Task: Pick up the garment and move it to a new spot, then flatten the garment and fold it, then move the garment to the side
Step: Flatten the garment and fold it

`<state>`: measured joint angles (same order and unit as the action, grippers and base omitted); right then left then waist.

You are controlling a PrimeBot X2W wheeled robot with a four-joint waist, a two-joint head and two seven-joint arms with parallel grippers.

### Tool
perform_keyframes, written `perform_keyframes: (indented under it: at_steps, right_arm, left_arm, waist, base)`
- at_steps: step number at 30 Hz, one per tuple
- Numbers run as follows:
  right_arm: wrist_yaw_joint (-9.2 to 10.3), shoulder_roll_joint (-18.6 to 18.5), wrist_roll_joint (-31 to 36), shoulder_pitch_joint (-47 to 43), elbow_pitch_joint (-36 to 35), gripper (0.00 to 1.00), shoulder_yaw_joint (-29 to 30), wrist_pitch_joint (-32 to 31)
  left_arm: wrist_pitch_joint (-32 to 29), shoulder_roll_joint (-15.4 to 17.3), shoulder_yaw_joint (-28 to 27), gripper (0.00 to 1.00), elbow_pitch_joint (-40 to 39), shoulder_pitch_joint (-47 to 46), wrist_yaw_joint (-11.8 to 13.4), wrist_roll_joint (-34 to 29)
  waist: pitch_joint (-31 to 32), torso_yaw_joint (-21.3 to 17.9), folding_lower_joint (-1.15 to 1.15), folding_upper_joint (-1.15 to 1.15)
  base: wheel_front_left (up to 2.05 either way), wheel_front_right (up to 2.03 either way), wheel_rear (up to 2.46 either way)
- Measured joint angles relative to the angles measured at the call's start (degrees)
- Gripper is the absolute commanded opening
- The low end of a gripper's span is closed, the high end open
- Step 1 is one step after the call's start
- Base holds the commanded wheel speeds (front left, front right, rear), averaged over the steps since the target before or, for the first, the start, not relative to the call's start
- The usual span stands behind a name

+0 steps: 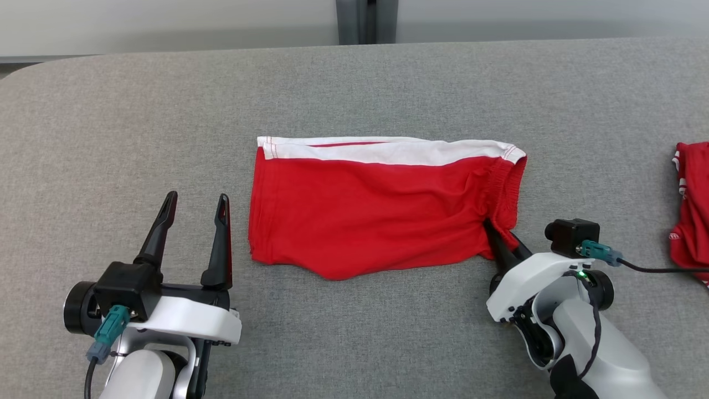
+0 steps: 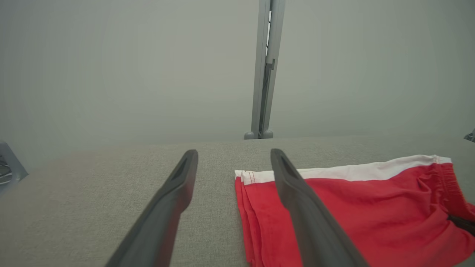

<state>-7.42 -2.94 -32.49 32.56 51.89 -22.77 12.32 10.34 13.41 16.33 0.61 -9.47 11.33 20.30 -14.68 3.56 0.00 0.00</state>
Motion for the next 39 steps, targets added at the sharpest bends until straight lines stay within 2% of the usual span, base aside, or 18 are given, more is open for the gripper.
perform_keyframes:
  at_steps: [5,9,15,20,25,28,33,34,39]
  right_arm:
    - [-0.09,-0.6,-2.2,-0.5,-0.2,0.00,0.3,1.9]
    - [-0.09,-3.7,-3.5,-4.0,-2.8,0.00,2.4,2.4]
    - [-0.09,-8.4,-2.8,-9.2,-7.0,0.00,8.5,2.6]
    - [-0.08,-7.8,-0.2,-9.6,-13.1,0.00,9.1,2.6]
    - [-0.08,-3.0,1.4,-8.2,-22.5,0.00,2.8,1.5]
    - [-0.07,-1.1,2.2,-6.8,-25.3,0.00,0.0,-0.1]
    - [-0.07,0.0,3.6,-3.9,-22.8,0.00,-5.9,-1.2]
    - [-0.07,0.2,0.7,-3.2,-21.4,0.00,-8.1,-0.8]
    - [-0.07,0.2,-2.0,1.0,-13.3,0.00,-13.6,0.9]
  left_arm:
    - [0.2,0.0,0.1,1.00,0.4,-0.1,0.0,0.3]
    - [0.3,0.1,0.1,1.00,0.7,0.0,0.1,0.5]
    - [0.4,0.5,-0.2,1.00,1.0,0.9,0.3,0.9]
    - [0.2,1.0,-0.1,1.00,1.0,0.9,0.3,1.0]
    - [-0.3,1.5,0.2,1.00,0.8,0.9,0.3,1.0]
    - [-0.6,1.6,0.4,1.00,0.8,0.9,-0.1,1.2]
    - [-0.8,1.8,0.7,1.00,1.1,0.6,-0.2,1.4]
    - [-0.7,1.7,1.0,1.00,1.3,0.3,-0.3,1.4]
    - [-0.3,1.4,1.4,1.00,1.9,-0.3,-0.7,1.6]
  waist:
    - [0.4,-0.7,0.00,0.00]
    - [0.9,-1.5,0.00,0.00]
    - [1.6,-3.1,0.00,0.00]
    - [2.2,-4.5,0.00,0.00]
    - [2.7,-5.2,0.00,0.00]
    - [2.7,-5.0,0.00,0.00]
    - [2.4,-3.2,0.00,0.00]
    - [2.2,-2.0,0.00,0.00]
    - [1.0,1.4,0.00,0.00]
  base:
    - [0.00,0.00,0.00]
    - [0.00,0.00,0.00]
    - [0.00,0.00,0.00]
    - [0.00,0.00,0.00]
    - [0.00,0.00,0.00]
    - [0.00,0.00,0.00]
    - [0.00,0.00,0.00]
    - [0.00,0.00,0.00]
    - [0.00,0.00,0.00]
